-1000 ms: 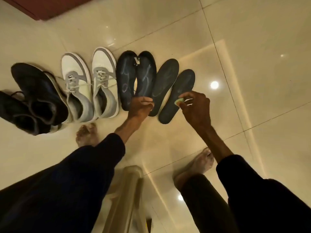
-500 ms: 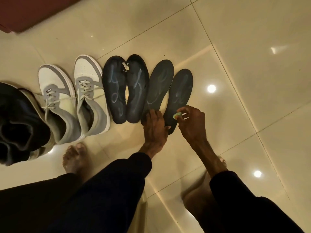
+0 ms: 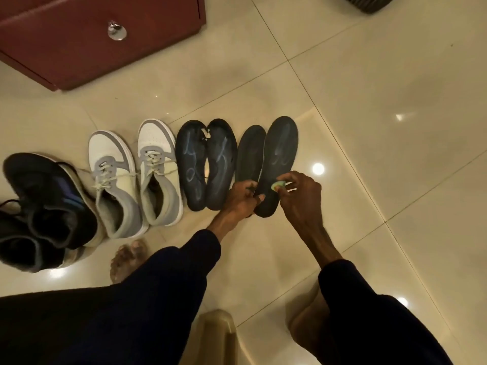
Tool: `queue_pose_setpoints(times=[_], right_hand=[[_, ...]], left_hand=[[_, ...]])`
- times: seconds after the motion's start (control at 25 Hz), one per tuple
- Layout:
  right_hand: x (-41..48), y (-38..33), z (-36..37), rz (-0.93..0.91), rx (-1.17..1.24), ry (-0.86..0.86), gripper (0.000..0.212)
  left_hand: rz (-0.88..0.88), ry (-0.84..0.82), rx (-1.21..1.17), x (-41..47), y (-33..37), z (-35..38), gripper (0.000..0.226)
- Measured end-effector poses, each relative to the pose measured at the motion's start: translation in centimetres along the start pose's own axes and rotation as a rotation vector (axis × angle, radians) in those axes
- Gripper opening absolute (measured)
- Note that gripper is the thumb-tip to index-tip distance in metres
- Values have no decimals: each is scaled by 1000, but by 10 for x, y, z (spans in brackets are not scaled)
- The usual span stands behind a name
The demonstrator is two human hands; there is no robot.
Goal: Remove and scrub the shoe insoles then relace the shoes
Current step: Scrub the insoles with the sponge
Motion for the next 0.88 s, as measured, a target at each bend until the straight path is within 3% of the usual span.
queue_pose_setpoints(times=[0.24,0.36,0.52,0.68,0.88], right_hand=[[-34,-96,-56,-219,79,61,14],[-59,-156,-94,-338,1,96,11],[-111,-236,-142,-530,-57,168,13],[-161,-270,-159,-610,-54,187,13],[-232,-266,-165,-718,-174,56,15]], left_hand=[[147,-118,-194,-95,88,-57,32],[231,-177,-239,-158,138,-78,49],[372,-299,-336,-252,183,-97,33],[349,-346,-549,-306,185,-96,28],[216,-416,-780,-353,157,-65,36]])
Point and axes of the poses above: each hand's wrist, its own x-axis towards the middle knuckle, its own z-axis out of the palm, y = z × x, the point moved 2 cm from there along x, towards the middle knuckle, and after that the axes turned 7 degrees about -y, right-handed, at the moved point
